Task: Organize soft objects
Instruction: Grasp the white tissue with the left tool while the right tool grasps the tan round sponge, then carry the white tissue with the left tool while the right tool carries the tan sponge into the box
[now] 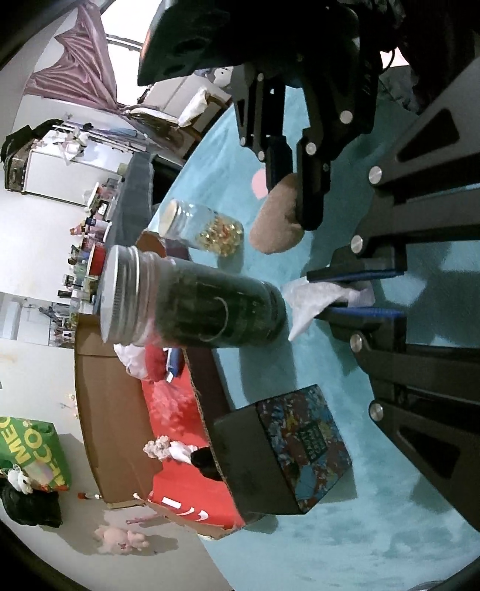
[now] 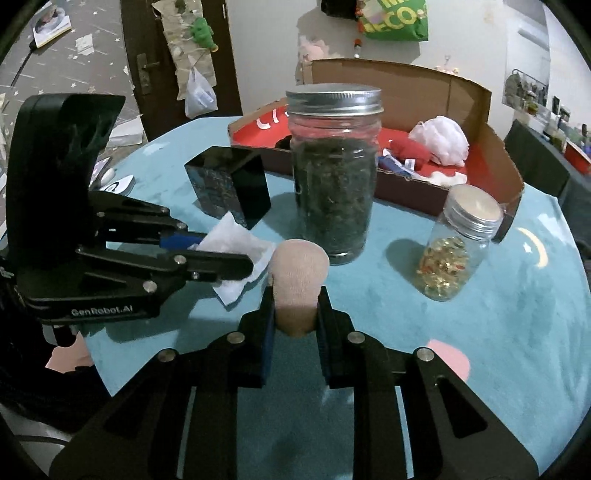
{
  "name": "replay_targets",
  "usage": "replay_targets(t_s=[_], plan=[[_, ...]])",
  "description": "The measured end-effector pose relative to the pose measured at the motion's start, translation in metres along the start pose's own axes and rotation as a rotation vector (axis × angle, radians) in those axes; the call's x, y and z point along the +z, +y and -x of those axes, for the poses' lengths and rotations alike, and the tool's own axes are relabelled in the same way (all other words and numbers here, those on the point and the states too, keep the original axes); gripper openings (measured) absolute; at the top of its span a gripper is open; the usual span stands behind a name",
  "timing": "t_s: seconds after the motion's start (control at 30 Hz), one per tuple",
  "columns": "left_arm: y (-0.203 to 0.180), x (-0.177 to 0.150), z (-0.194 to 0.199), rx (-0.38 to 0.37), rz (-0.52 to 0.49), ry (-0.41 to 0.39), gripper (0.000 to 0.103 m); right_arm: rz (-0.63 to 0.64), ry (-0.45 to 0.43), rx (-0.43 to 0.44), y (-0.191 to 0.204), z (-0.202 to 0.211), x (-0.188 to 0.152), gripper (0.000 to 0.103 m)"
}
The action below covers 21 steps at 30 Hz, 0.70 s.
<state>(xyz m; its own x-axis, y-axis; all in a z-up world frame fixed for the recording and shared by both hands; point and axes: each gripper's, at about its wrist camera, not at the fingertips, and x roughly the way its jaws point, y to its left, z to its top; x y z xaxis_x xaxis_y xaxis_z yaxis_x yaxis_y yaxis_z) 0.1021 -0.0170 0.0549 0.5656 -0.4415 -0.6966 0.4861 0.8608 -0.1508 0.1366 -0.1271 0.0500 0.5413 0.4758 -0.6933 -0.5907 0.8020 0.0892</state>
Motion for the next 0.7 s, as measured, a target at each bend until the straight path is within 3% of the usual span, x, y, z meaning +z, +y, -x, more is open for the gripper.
replay_targets(t_s=[0.7], plan=[[0.011, -0.002, 0.009, -0.002, 0.038, -0.021, 0.012, -0.015, -0.002, -0.023, -0.005, 0.007, -0.004, 0.019]])
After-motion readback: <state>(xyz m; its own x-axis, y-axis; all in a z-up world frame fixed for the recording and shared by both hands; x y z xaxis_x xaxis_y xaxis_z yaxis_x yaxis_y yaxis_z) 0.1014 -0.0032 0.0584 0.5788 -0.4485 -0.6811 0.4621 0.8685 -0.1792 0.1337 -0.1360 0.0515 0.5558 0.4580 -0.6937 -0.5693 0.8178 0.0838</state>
